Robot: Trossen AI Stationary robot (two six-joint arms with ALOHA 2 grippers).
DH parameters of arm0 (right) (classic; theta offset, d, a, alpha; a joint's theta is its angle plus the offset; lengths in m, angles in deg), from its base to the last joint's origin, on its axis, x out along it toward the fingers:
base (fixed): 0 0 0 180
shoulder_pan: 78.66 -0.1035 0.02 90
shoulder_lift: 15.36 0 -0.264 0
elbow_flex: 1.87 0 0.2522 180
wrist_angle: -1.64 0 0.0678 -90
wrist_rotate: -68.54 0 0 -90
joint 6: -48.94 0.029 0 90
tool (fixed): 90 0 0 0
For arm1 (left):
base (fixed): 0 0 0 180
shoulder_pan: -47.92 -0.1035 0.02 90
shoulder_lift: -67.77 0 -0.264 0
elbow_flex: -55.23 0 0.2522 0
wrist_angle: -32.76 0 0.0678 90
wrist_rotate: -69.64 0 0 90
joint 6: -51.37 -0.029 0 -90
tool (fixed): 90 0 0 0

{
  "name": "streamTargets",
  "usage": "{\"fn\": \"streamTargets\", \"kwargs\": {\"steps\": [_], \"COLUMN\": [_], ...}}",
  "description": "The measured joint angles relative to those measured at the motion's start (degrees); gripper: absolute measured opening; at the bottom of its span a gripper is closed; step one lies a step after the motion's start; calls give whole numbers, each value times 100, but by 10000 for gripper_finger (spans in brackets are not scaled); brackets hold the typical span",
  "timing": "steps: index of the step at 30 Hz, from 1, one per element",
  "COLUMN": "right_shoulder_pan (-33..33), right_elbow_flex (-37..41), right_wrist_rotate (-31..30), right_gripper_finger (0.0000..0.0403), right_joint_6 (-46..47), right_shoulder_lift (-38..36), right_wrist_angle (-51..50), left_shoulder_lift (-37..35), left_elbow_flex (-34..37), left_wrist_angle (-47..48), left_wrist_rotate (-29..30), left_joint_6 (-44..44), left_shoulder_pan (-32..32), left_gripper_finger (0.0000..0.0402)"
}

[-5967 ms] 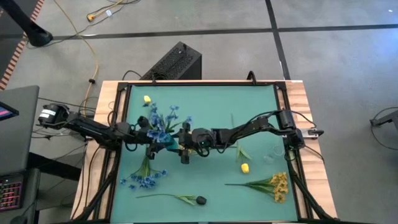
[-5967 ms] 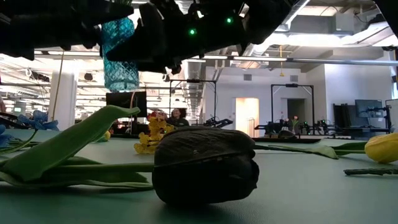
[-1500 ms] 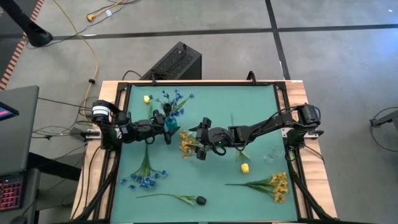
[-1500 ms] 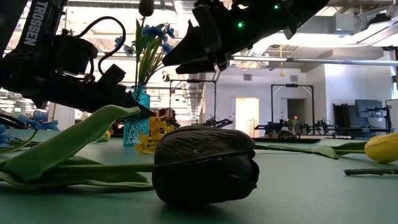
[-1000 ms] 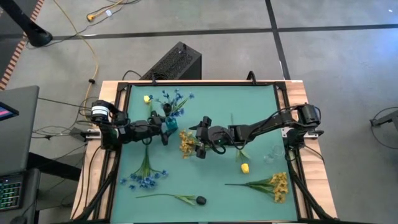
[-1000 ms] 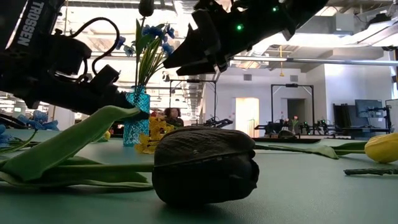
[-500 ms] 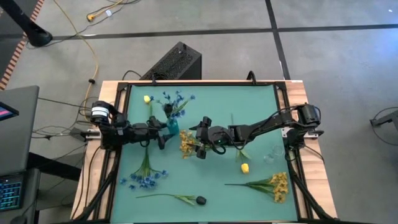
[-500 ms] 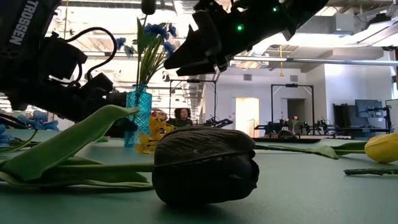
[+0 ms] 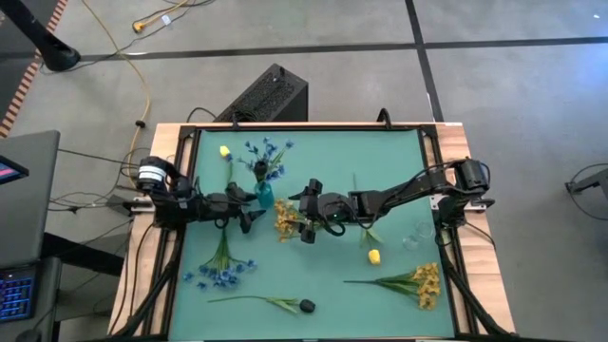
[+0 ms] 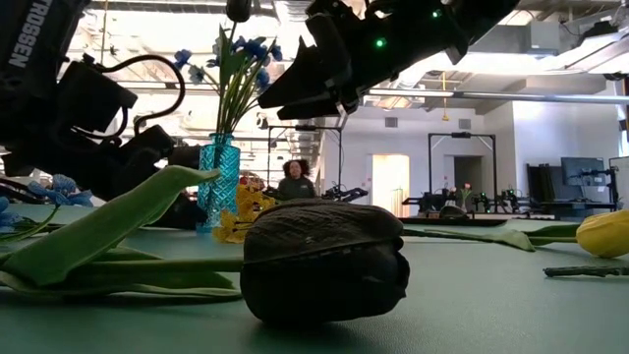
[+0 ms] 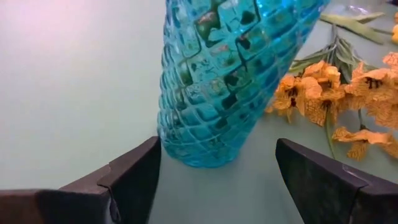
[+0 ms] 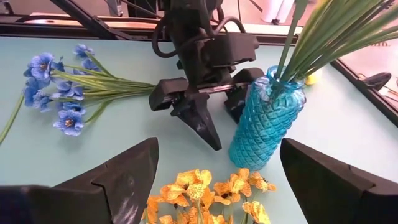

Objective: Sort flowers into vase by color
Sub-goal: Adjust the blue vase

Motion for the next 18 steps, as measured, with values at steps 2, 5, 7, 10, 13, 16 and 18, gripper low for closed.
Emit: {"fn": "streamTargets", "kwargs": {"steps": [2, 5, 7, 10, 13, 16, 18], "right_shoulder_pan": [0, 0, -2, -2, -2, -2, 9], "right_elbow_flex": [0, 0, 0, 0, 0, 0, 0], "right_wrist_rotate": [0, 2, 2, 2, 2, 4, 4], "right_gripper_finger": [361, 361, 361, 361, 361, 361, 361], "right_joint_6": [0, 0, 0, 2, 0, -2, -17], "right_shoulder_lift": [0, 0, 0, 0, 0, 0, 0], "right_wrist_angle": [2, 2, 2, 4, 4, 4, 5], "left_shoulder_lift": [-8, -9, -6, -78, -425, -1147, -1809], "left_elbow_flex": [-2, -2, 0, 2, 6, 2, -3], "left_wrist_angle": [63, 111, 107, 156, 510, 1291, 2048], "left_wrist_rotate": [44, 60, 87, 77, -65, -252, -297], "left_joint_6": [155, 273, 311, 312, 249, 99, 19], "left_shoulder_pan": [45, 145, 216, 255, 257, 277, 279], "left_gripper_finger": [303, 303, 303, 303, 303, 303, 303]}}
